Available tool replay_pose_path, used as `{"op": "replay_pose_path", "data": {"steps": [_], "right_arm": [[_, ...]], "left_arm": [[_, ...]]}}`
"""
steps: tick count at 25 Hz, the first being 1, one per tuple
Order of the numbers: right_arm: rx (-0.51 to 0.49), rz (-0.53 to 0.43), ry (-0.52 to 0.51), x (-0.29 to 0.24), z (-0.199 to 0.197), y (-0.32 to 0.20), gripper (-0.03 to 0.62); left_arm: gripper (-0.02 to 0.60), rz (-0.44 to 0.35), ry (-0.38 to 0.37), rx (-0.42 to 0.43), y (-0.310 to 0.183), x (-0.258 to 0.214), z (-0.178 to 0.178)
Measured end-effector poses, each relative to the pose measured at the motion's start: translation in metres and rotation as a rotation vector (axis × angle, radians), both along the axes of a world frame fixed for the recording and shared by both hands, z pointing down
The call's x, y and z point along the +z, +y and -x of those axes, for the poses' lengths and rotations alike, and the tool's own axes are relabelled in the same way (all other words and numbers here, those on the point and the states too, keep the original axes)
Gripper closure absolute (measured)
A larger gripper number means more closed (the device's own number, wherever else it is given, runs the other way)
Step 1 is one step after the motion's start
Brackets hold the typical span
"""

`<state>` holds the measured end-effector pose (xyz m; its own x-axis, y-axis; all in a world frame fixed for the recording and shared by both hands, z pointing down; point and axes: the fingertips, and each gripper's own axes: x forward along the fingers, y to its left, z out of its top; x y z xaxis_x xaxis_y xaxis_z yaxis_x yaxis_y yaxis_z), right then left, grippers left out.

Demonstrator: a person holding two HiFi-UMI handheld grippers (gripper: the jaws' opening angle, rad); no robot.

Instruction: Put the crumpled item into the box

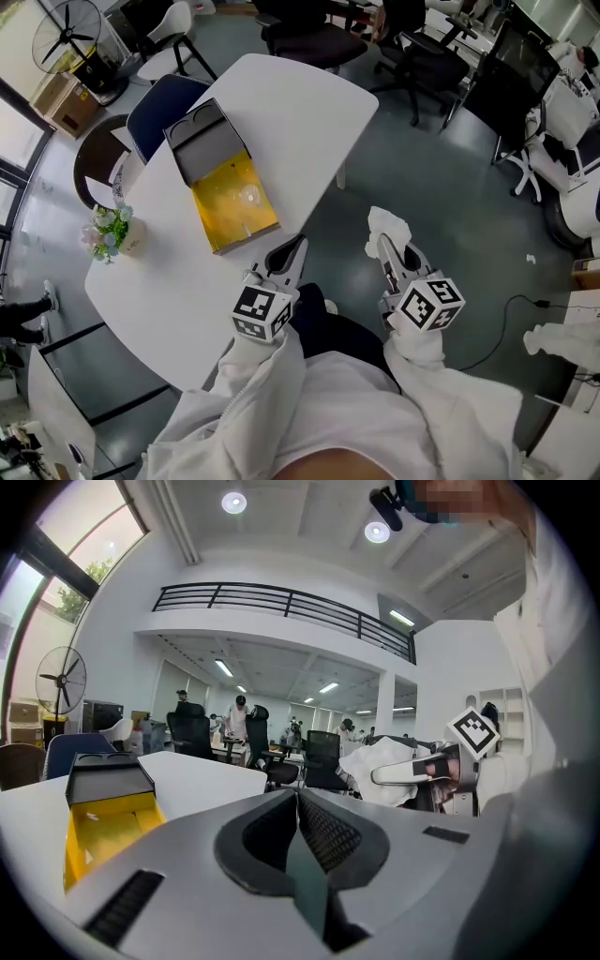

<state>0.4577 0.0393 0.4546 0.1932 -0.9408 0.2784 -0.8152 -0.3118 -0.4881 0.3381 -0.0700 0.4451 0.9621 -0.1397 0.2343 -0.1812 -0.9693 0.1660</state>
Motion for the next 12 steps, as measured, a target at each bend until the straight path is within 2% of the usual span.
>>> {"op": "replay_pose_path", "data": {"steps": [6,12], "right_arm": [[-0.044,0.005,-0.01,0.007,0.007,-0.01,0.525],[-0.14,0.02,-0.012,0.01,0.01,-0.044,0.525]], "left_arm": [[0.558,-0.019,-0.011,-0.054,-0.009,0.004,0.015],[0.558,-0.003,-0.027,-0.162,-0.034,0.01,0.03]]}}
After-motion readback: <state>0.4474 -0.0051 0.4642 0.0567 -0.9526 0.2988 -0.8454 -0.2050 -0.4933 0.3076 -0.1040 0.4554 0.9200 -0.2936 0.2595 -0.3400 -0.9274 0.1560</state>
